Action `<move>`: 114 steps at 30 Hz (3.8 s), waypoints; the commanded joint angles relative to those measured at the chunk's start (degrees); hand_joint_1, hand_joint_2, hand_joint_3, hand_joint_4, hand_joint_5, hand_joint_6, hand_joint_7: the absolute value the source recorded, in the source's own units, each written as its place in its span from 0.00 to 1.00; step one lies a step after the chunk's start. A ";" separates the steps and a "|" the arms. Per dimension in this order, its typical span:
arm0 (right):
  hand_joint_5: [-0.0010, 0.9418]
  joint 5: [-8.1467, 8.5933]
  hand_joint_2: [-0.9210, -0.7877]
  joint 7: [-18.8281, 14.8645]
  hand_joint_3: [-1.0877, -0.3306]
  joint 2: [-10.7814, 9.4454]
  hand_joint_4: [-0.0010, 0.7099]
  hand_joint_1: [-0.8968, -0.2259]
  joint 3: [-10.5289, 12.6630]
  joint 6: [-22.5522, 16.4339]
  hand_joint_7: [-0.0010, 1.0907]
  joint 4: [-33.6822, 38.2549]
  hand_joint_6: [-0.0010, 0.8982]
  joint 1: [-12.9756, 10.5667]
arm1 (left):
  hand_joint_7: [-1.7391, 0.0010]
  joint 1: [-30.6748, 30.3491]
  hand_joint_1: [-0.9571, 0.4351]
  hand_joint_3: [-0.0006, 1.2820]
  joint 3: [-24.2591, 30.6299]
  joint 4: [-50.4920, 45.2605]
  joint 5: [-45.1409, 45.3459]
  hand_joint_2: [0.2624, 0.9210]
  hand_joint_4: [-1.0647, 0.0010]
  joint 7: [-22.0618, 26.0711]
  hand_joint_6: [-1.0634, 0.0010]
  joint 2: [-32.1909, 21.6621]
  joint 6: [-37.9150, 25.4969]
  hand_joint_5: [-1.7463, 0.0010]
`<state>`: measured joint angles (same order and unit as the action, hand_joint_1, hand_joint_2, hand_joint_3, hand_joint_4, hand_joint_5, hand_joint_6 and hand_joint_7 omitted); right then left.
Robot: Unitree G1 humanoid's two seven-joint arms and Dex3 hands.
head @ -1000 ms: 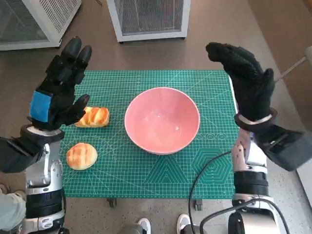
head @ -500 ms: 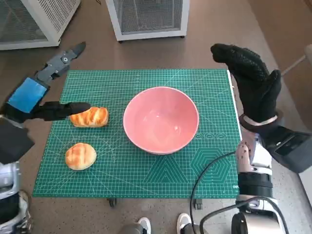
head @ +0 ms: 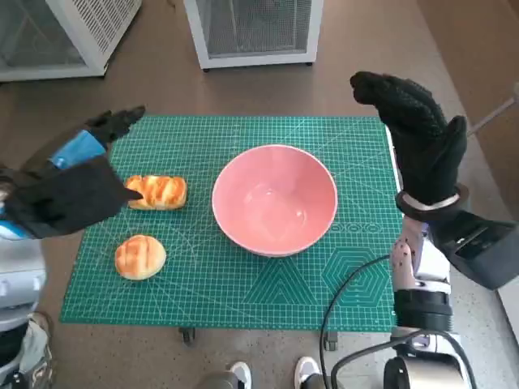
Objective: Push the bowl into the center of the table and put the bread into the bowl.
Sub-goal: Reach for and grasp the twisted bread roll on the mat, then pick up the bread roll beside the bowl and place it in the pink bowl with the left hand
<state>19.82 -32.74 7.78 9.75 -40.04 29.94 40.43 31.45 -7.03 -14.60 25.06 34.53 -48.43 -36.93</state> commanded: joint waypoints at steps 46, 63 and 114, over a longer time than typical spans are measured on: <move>0.00 1.02 0.00 -0.18 0.41 -0.25 0.27 0.37 -0.24 2.89 0.30 -1.32 0.09 -2.32 | 1.00 27.91 0.58 0.01 -23.79 69.03 14.84 0.67 0.89 -3.13 0.81 16.81 17.83 0.99; 0.00 1.26 0.00 -0.21 0.41 -0.02 0.28 0.37 -0.04 3.45 0.30 -2.25 0.09 -2.60 | 0.98 30.85 0.60 0.01 -26.66 85.06 16.37 0.69 0.68 -8.69 0.73 21.12 23.08 0.98; 0.00 2.91 0.00 -1.16 0.43 0.33 0.28 0.36 0.55 4.04 0.29 -3.99 0.10 -3.36 | 0.42 10.27 0.69 0.05 -3.76 19.37 9.44 0.94 0.31 -15.56 0.28 7.97 17.10 0.35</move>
<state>21.65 -33.01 7.68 10.00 -37.08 26.17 39.00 55.58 -22.38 38.38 39.39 17.75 -35.87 -18.57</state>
